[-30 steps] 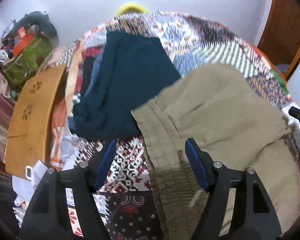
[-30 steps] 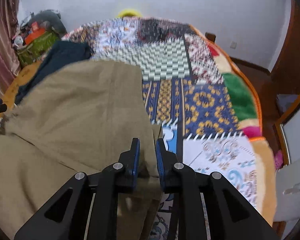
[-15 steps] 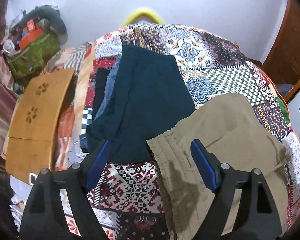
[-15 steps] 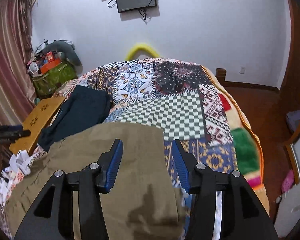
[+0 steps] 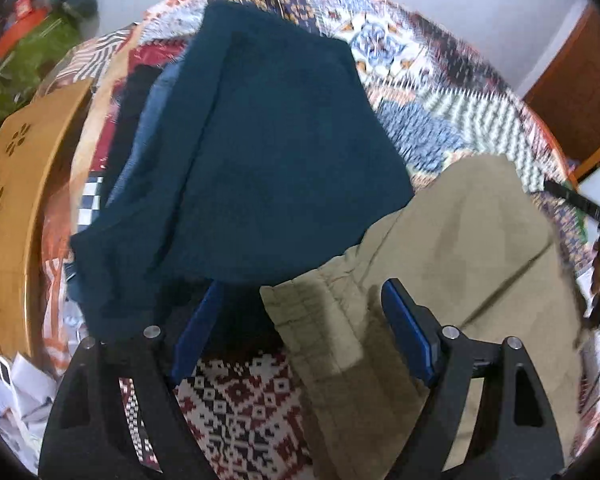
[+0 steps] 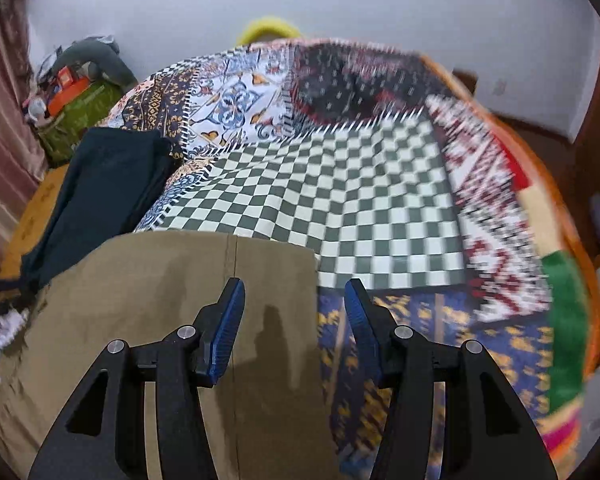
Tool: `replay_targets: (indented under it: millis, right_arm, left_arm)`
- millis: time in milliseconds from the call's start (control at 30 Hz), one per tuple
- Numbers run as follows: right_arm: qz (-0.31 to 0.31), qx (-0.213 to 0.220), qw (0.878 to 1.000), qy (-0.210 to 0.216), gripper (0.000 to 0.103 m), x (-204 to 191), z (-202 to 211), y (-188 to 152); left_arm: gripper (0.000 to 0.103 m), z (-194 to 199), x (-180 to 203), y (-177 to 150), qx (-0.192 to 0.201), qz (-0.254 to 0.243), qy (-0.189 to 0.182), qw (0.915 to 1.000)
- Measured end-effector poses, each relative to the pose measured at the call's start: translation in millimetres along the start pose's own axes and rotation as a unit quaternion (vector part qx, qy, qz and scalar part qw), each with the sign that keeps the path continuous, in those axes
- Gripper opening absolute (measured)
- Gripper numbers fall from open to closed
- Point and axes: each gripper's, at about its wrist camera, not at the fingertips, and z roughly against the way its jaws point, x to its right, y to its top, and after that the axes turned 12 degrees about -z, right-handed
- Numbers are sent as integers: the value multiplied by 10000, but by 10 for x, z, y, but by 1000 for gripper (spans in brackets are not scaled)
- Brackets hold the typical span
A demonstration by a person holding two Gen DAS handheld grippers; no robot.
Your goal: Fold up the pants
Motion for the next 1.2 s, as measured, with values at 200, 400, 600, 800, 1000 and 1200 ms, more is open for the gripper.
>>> replay_targets:
  millis: [200,400,600,800,1000,1200]
  right_arm:
    - [-447,-389,9973,437,48,90,-396,101]
    - [-871,-772,9895,860,36,198,-609,95]
    - [-318,-530,9966,541,8,-7,-501,24]
    - [83,168,9996,216,6,-179,-141,110]
    - [431,675,9967,161,6,-370,318,249]
    - [554,1057,9928,144,6,-508,592,297]
  left_arm:
    - [90,-229,-27,6,-72,125,-210,9997]
    - [85,-235,13,36,30,64,-267,9996]
    - [40,-114,141,92,113,-205,-59,9997]
    - [18,111,250,153,287,-540,247,9978]
    - [18,374,234,211,486,-424,416,9970]
    - [18,673,330,320,663,-591,848,9924]
